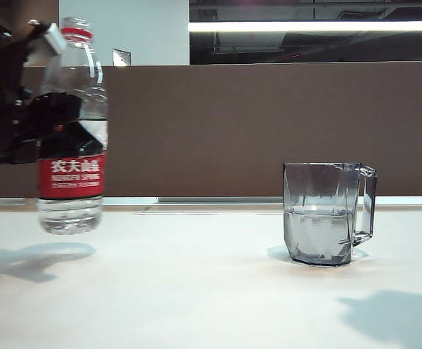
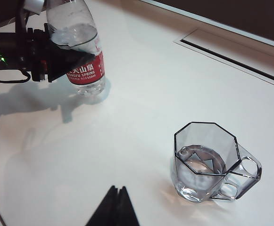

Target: Pick up the mineral water bottle with the left hand on the table and pour water into the mug until it's half full.

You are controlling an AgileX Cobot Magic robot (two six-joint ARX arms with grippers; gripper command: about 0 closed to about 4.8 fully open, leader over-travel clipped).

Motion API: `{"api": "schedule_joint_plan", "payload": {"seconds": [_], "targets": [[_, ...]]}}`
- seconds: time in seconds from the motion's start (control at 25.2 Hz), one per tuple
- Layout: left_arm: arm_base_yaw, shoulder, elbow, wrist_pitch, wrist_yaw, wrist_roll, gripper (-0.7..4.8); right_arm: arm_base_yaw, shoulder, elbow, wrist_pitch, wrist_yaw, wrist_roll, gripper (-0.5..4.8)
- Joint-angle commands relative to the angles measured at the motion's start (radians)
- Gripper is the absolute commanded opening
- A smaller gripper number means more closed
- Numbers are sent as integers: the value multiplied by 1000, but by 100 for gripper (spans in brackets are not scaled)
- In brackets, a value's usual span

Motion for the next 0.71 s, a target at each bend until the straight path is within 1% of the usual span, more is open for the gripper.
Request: {"api": "schedule_joint_plan", "payload": {"seconds": [0.04, 0.16, 0.28, 0.4, 0.56, 0.71], "targets": [[34, -4, -23, 96, -2, -14, 182, 0, 0, 8, 11, -1, 3, -8], [58, -4, -31, 98, -2, -14, 182, 0, 0, 8, 11, -1, 3, -8], [60, -3, -34, 101, -2, -14, 182, 0, 0, 8, 11, -1, 3, -8], [60, 39, -34, 107, -2, -14, 182, 0, 0, 8, 12, -1, 3, -8], [60, 120, -34, 176, -2, -14, 182, 1, 0, 8, 12, -1, 3, -8], [60, 157, -33, 198, -2, -14, 182, 1, 0, 8, 12, -1, 3, -8]]}}
